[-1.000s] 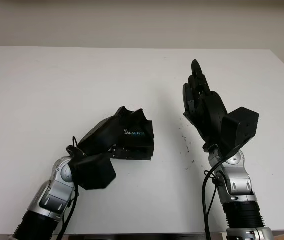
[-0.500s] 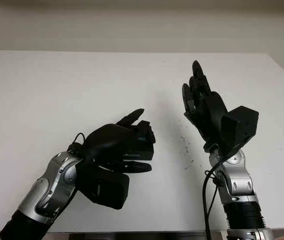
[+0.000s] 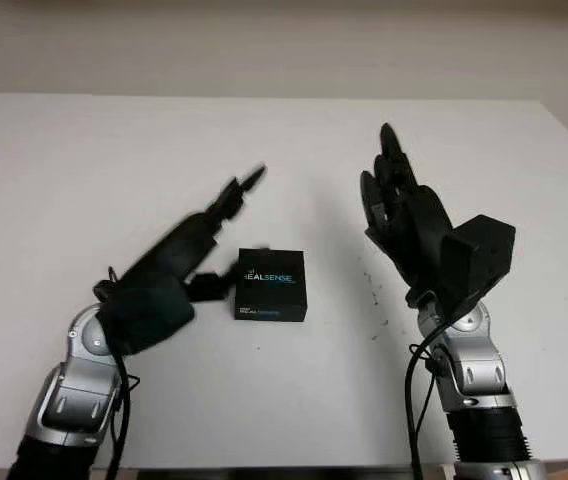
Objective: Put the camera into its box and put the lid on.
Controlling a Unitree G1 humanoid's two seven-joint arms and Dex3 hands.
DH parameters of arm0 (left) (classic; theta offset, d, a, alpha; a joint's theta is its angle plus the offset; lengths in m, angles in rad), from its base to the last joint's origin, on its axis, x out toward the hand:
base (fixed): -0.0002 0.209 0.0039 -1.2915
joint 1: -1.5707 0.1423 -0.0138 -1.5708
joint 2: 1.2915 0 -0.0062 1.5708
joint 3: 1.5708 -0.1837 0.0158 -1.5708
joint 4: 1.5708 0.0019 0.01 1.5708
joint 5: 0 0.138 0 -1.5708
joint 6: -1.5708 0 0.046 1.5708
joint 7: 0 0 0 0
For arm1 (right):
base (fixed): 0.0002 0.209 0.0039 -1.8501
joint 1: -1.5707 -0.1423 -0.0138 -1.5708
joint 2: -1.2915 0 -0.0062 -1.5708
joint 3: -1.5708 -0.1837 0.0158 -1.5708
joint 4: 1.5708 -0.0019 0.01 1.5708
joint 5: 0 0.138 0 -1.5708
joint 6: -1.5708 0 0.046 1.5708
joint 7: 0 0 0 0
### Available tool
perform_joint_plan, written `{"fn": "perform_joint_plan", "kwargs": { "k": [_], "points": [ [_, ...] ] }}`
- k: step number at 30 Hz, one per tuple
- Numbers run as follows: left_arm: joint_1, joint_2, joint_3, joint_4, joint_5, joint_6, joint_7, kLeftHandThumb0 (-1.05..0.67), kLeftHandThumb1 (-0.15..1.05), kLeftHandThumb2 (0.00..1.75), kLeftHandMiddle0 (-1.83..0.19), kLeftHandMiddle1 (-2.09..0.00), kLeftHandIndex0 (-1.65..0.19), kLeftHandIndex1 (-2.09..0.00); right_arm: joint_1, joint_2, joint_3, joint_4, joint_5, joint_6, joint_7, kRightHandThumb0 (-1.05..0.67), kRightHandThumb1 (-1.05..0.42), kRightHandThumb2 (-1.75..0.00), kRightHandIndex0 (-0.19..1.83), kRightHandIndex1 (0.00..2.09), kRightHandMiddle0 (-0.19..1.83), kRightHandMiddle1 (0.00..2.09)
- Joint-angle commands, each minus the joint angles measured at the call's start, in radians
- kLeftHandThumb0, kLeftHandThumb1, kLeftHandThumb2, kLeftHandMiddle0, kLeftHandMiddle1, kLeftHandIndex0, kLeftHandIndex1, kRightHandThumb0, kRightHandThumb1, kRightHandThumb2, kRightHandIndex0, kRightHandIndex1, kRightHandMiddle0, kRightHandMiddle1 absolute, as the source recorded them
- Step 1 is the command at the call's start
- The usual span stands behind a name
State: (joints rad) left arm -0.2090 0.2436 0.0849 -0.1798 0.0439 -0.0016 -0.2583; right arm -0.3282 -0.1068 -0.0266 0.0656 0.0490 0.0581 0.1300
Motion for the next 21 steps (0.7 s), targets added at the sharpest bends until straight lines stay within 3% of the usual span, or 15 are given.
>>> {"fn": "perform_joint_plan", "kwargs": {
  "k": [1,5,13,21],
  "points": [
    [-0.017,-0.052,0.049,0.024,-0.067,-0.012,0.05,-0.8,1.05,0.6,0.19,0.0,0.19,0.0,-0.021,-0.001,0.006,-0.018,-0.001,0.021,0.003,-0.72,-1.05,-0.62,-0.19,0.03,-0.17,0.03],
    [-0.029,-0.11,0.108,0.094,-0.18,-0.055,0.105,-0.79,1.05,0.55,0.19,0.0,0.19,0.0,-0.037,0.002,0.014,-0.013,0.002,0.052,0.003,-0.7,-1.05,-0.64,-0.19,0.0,-0.19,0.03],
    [-0.024,-0.101,0.14,0.266,-0.204,-0.099,0.128,-0.78,1.05,0.62,0.19,0.0,0.19,0.0,-0.077,0.012,0.025,0.077,-0.037,0.039,-0.03,-0.74,-1.05,-0.64,-0.19,0.01,-0.18,0.03],
    [-0.004,-0.108,0.138,0.286,-0.229,-0.1,0.131,-0.76,1.05,0.62,0.19,0.0,0.19,0.0,-0.097,0.035,0.016,0.111,-0.032,0.048,-0.056,-0.77,-1.05,-0.62,-0.19,0.0,-0.19,0.0]
  ]
}}
